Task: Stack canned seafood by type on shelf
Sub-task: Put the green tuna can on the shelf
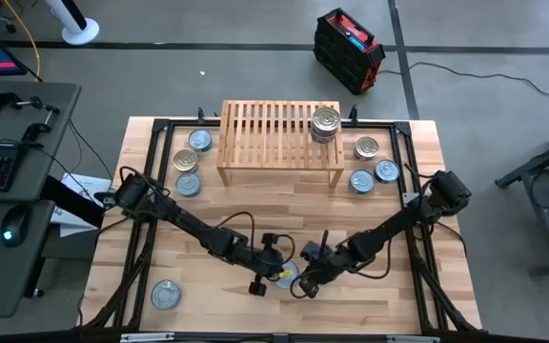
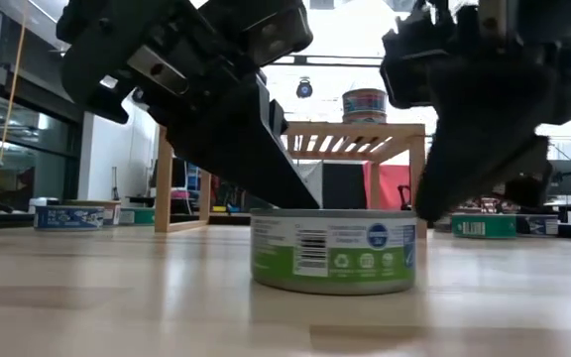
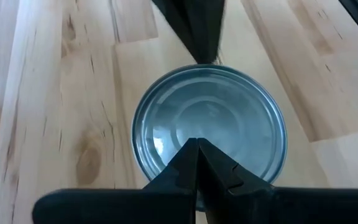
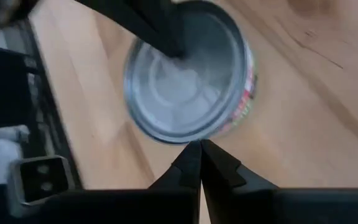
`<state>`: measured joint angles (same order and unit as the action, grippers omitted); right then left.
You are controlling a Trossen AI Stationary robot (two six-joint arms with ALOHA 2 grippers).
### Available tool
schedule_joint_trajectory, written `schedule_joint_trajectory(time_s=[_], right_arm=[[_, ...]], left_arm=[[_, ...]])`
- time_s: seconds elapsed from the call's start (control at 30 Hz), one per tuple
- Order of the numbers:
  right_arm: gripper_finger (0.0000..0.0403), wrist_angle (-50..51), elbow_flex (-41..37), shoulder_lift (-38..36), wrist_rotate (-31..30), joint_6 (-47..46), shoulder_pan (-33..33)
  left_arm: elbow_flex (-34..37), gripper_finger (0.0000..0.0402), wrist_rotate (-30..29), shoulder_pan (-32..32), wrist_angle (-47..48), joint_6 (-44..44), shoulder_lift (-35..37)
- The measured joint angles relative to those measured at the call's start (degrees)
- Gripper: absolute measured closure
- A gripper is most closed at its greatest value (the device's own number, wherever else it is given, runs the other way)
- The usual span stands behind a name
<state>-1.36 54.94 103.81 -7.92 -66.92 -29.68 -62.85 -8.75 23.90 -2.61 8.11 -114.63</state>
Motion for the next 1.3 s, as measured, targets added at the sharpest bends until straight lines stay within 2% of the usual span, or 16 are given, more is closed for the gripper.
schedule_joint_trajectory(time_s=[0.13, 0.23, 0.43, 0.67, 0.8, 1.03, 1.3], right_arm=[[0.0403, -2.74, 0.31, -0.37, -3.87, -0.09, 0.36], [0.0403, -3.64, 0.24, -0.31, -4.62, -0.09, 0.66], [0.0403, -4.19, 0.22, -0.37, -4.16, 2.57, 0.86], [0.0403, -3.88, 0.22, -2.02, -1.76, 5.65, 0.73], [0.0403, -0.81, 0.22, -1.48, 0.46, 5.12, 0.73], [0.0403, 8.32, 0.17, -1.4, 0.61, 2.47, 0.62], [0.0403, 9.29, 0.16, -1.38, 1.01, 2.62, 0.81]], left_arm=[[-0.03, 0.0401, 0.04, 0.0, 0.13, 0.82, 0.18], [0.01, 0.0401, -0.14, 0.02, 0.36, 0.68, 0.89], [0.46, 0.0401, -0.6, -0.24, 2.93, -1.84, 4.31], [0.39, 0.0401, -1.43, -0.59, 10.1, -1.98, 11.18], [0.62, 0.0401, -1.36, -0.59, 12.64, -2.08, 11.28], [4.51, 0.0401, -1.22, -0.07, 7.33, -0.03, 10.46], [6.62, 0.0401, -1.22, 0.37, 4.79, 0.72, 10.54]])
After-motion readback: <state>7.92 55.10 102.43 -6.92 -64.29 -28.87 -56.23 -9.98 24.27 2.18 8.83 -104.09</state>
